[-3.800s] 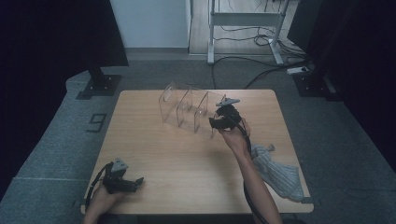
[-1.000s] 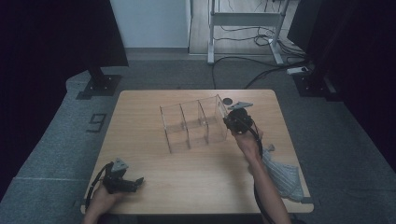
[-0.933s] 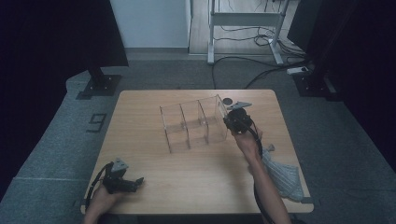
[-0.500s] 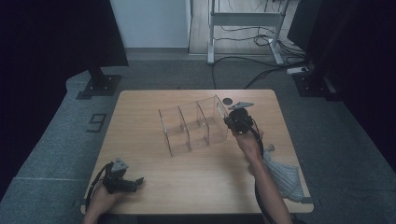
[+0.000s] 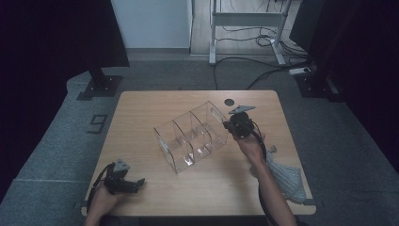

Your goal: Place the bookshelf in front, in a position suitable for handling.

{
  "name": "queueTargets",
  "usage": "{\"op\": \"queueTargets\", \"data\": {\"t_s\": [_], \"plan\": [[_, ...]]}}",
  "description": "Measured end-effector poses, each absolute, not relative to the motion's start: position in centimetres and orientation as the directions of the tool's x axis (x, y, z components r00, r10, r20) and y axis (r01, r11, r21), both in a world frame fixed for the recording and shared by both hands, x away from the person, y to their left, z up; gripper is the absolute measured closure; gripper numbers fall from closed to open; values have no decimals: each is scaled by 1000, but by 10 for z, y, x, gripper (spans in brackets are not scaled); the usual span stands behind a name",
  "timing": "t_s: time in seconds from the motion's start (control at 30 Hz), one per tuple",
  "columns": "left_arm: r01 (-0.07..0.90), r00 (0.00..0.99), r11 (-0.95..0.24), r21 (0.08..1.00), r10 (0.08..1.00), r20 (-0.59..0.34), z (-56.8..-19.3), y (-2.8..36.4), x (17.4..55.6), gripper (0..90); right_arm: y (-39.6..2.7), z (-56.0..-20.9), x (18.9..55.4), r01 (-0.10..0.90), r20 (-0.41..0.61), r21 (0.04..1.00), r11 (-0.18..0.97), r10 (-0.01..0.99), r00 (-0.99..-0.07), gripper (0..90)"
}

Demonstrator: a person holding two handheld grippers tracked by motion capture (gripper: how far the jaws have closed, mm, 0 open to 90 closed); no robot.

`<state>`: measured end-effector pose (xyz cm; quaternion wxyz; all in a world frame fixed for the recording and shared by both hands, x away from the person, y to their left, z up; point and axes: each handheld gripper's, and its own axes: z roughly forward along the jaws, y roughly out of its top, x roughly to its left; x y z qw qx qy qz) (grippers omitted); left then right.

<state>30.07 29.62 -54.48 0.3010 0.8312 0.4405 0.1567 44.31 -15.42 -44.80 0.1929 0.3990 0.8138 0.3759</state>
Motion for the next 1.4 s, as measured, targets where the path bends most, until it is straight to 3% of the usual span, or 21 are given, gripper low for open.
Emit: {"op": "queueTargets", "data": {"t_s": [0.2, 0.4, 0.67, 1.03, 1.4], "plan": [[649, 567, -421, 634, 823, -33, -541, 297, 301, 46, -155, -448, 438, 498, -6, 765, 408, 778, -628, 865], [591, 590, -387, 708, 806, -52, -523, 294, 298, 35, -153, -448, 432, 484, -6, 763, 428, 755, -656, 865], [495, 607, -329, 804, 793, -49, -497, 289, 291, 139, -145, -447, 422, 456, -13, 758, 467, 709, -705, 865], [412, 664, -325, 851, 747, -36, -480, 268, 289, 152, -133, -448, 413, 424, -16, 759, 493, 666, -746, 865], [401, 673, -317, 860, 739, -41, -479, 262, 292, 204, -126, -447, 408, 405, -21, 756, 514, 638, -770, 865]]}}
